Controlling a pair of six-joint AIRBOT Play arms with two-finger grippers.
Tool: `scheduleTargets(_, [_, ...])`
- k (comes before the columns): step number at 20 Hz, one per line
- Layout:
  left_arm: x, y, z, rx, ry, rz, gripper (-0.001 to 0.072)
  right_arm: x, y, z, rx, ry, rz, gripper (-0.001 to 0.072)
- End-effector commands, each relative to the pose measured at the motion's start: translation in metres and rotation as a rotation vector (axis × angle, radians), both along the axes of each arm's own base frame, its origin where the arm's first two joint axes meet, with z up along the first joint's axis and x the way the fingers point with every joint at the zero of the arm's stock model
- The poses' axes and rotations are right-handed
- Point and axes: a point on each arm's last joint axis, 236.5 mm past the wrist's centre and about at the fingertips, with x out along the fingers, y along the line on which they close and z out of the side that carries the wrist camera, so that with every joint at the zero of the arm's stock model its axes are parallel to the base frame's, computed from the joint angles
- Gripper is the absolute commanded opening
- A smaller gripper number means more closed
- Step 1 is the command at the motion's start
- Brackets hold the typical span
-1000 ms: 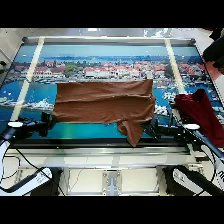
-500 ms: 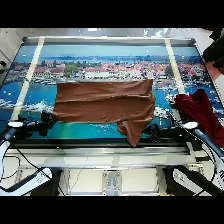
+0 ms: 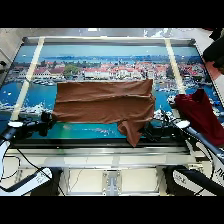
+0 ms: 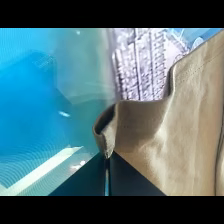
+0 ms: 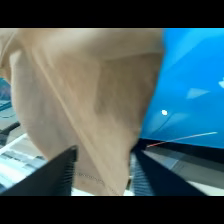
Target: Fold the shirts.
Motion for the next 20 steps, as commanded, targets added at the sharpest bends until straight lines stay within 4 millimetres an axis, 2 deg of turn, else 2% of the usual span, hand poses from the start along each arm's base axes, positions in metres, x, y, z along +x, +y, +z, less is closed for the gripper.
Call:
scheduleTargets(1, [0.000,0.000,0.000,0.000,0.000,0.000,0.0014,0.002,0.011,-0.004,-0.009,-0.004,-0.003,0.0303])
scheduleTargets(3, [0.000,0.000,0.000,0.000,0.000,0.000,0.0014,0.004,0.015,-0.001,0.007,-0.006,-0.015,0.0133])
scheduleTargets(4, [0.000,-0.001,0.001,-0.002,-0.001,-0.002,0.0013,0.006,0.016,0.001,0.013,-0.011,-0.015,0.0020])
scheduleTargets(6, [0.001,-0.002,0.012,0.012,-0.033,-0.029,0.0013,0.008,0.024,0.020,0.045,-0.052,0.047,0.0015])
scheduleTargets(8, [-0.002,-0.004,0.040,0.040,-0.105,-0.097,0.0013,0.007,0.033,0.055,0.082,-0.115,0.135,0.0014])
scheduleTargets(10, [-0.015,-0.008,0.074,0.048,-0.168,-0.159,0.0013,0.002,0.032,0.089,0.067,-0.174,0.190,0.0014])
scheduleTargets(11, [-0.025,-0.003,0.087,0.084,-0.185,-0.171,0.0013,-0.001,0.027,0.101,0.034,-0.194,0.192,0.0014])
scheduleTargets(14, [-0.044,0.029,0.128,0.312,-0.256,-0.143,0.0012,-0.005,0.016,0.132,-0.024,-0.274,0.151,0.0012])
scheduleTargets(16, [-0.045,0.027,0.150,0.389,-0.307,-0.187,0.0010,0.020,0.014,0.162,-0.027,-0.406,0.090,0.0011])
scheduleTargets(18, [-0.036,0.018,0.155,0.398,-0.307,-0.254,0.0010,0.049,0.011,0.187,-0.046,-0.503,0.070,0.0011])
scheduleTargets(20, [-0.020,0.018,0.156,0.412,-0.288,-0.317,0.0010,0.077,0.012,0.203,-0.064,-0.556,0.112,0.0011])
